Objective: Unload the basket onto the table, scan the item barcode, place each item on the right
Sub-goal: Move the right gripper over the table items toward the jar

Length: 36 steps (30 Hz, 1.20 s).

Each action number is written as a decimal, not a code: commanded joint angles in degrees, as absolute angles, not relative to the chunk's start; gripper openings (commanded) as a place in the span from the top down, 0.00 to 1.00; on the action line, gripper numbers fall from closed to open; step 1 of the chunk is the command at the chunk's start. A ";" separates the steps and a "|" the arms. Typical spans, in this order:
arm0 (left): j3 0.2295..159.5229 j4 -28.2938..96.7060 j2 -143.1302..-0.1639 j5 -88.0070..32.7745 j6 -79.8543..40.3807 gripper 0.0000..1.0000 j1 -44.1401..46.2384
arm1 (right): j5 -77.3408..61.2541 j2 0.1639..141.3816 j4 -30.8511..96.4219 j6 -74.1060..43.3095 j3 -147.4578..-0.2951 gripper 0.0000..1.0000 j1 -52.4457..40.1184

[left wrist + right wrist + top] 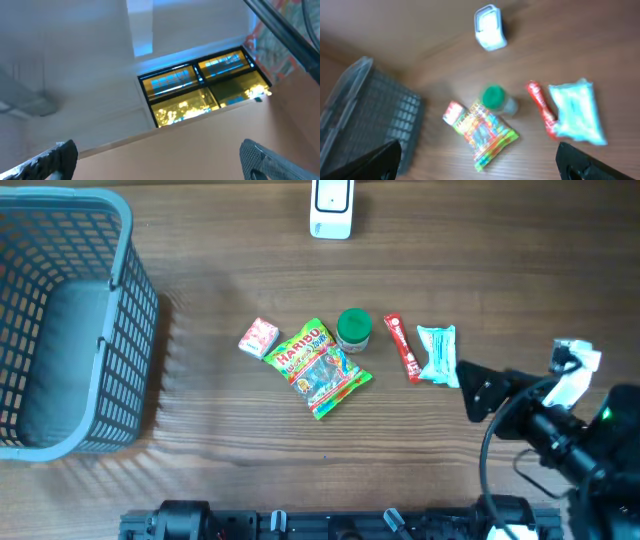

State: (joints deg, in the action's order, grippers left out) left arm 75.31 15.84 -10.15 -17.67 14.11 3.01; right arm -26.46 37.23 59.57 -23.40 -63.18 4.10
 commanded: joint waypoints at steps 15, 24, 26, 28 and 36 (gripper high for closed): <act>67.94 18.33 -0.82 3.81 9.61 0.00 -2.55 | -13.45 65.60 61.39 -20.56 -70.04 0.01 -4.43; 36.99 24.58 -0.82 1.98 0.58 0.00 6.50 | -11.62 69.32 52.82 -21.43 -70.08 0.00 -18.79; 31.57 22.50 -0.80 2.00 0.30 0.00 6.87 | -11.84 69.45 52.47 -20.97 -70.08 0.00 -18.79; 27.22 22.48 -0.80 2.04 -2.00 0.00 6.87 | -11.84 69.45 53.17 -20.95 -70.06 0.00 -18.79; 12.47 20.75 -0.80 2.02 -6.50 0.00 6.87 | -9.85 70.67 52.47 -21.19 -70.08 0.00 -18.79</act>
State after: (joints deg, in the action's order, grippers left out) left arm 15.22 21.56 -1.13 2.50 -4.29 6.50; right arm -11.51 69.78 52.99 -20.75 -69.47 -18.52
